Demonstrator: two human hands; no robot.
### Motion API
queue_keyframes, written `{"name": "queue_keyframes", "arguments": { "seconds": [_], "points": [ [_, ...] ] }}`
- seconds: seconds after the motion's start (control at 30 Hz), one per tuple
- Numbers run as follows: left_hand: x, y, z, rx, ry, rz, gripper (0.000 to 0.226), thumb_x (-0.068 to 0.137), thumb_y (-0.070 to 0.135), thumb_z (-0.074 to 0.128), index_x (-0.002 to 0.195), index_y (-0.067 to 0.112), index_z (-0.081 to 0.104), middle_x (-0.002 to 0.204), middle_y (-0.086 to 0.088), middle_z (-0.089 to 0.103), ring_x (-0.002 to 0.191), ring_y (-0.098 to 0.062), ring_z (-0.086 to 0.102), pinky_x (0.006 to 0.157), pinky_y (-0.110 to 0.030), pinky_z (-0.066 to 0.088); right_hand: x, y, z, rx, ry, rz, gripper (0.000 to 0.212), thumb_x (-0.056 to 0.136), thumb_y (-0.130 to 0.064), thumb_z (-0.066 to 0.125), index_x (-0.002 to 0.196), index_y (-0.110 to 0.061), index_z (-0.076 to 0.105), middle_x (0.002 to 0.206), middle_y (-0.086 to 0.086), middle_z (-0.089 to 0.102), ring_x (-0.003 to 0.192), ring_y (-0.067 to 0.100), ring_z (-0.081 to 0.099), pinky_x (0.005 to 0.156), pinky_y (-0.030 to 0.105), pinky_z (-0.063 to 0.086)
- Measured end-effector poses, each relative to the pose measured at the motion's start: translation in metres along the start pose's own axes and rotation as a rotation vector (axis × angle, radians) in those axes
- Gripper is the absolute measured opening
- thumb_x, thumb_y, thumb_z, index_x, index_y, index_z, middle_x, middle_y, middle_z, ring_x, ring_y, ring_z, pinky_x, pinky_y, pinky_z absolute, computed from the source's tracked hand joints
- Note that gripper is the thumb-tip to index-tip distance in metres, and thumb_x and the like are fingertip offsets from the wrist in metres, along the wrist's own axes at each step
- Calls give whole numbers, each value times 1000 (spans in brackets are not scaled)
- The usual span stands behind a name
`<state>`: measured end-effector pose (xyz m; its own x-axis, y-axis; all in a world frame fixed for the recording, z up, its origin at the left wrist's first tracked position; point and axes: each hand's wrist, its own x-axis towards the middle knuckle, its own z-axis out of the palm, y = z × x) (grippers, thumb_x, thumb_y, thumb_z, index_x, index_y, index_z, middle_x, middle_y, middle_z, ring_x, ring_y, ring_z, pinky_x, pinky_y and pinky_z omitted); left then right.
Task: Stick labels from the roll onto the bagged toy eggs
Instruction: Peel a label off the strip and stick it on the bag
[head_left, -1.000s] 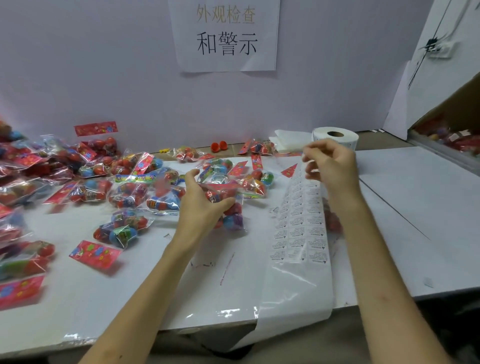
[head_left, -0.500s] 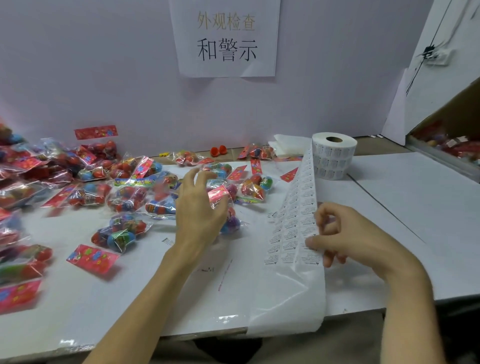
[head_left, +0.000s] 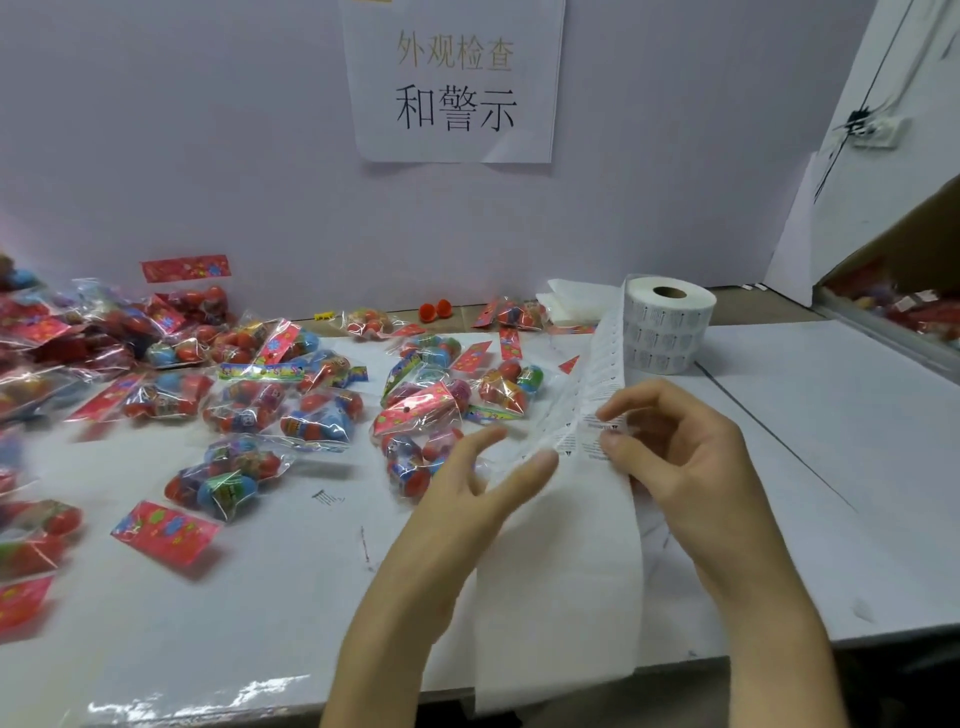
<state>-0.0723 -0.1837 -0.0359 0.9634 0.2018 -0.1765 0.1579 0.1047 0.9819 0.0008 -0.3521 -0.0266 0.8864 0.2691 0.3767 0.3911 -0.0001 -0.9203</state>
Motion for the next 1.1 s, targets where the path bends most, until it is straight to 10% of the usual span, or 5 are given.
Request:
{"name": "queue_keyframes", "arguments": {
  "seconds": [0.2,0.43,0.6,1.1],
  "points": [
    [8,-26,1,-188,-15,105,88,64,12,93,135,45,54,111,-12,78,96,-36,77,77,-49,64,-3,-4,-12,-80,-168,89,22,84,-7,78,91,-27,76,90,7,71,81,22,67,79,34,58],
    [11,-35,6,-100,49,248,73,68,27,86,130,55,57,118,11,73,102,-24,75,77,-43,65,-6,-5,-13,-263,-254,144,34,77,-19,87,101,-40,74,117,-7,70,99,11,71,86,35,61],
    [13,-36,8,61,119,426,67,82,15,87,134,48,58,136,37,54,118,25,47,86,0,44,-7,-3,-15,-363,-229,78,28,75,-31,87,99,-42,77,71,-30,60,58,1,51,56,13,44],
    [10,-35,13,230,161,537,64,85,3,80,134,38,58,135,34,57,131,21,40,95,7,28,-8,-8,-13,-471,-125,52,13,73,-30,89,81,-38,82,46,-18,45,47,5,39,45,14,32]
  ]
}}
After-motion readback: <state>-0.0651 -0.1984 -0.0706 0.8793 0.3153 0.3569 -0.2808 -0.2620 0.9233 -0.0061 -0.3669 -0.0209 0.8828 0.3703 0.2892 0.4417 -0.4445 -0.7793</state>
